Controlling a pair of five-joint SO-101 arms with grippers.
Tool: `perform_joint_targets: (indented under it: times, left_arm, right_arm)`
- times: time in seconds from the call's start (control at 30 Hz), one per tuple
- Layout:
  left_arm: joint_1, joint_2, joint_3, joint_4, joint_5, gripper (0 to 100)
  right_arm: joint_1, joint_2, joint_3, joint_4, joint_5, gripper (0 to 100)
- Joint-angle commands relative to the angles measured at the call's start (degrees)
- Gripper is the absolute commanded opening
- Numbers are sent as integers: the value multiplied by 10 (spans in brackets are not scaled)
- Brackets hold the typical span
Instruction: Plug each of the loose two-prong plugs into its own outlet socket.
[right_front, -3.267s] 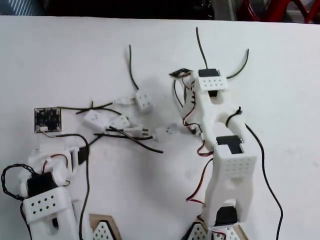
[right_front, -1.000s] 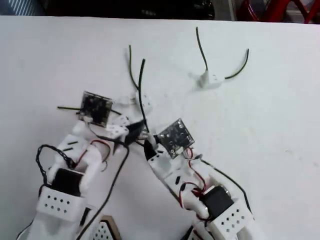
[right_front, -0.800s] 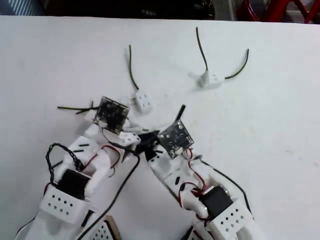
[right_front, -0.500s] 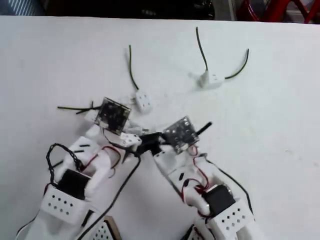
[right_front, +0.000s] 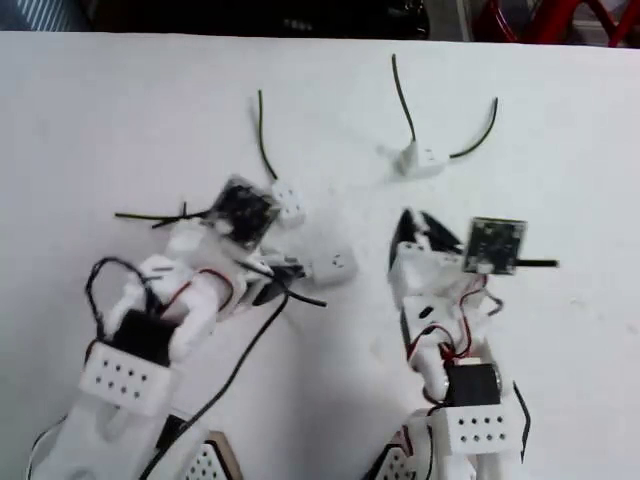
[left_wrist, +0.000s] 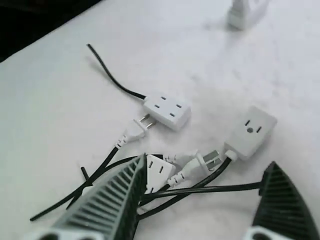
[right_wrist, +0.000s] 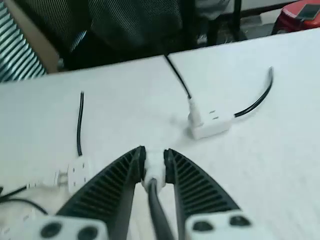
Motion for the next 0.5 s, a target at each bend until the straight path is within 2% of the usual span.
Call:
perform_joint_targets:
  times: [0.0, 0.13, 0.3, 0.47]
  left_arm:
    - [60, 149, -84, 0, -89, 354]
    - [116, 226, -96, -9, -159, 352]
    - [160, 295, -95, -101, -146, 351]
    - [163, 415, -133, -149, -120, 351]
  right_arm:
    - [42, -6, -4, -32, -35, 16]
    - [67, -6, -4, -36, -40, 16]
    - [79, -6, -4, -44, -50, 16]
    - [77, -6, -4, -44, -50, 16]
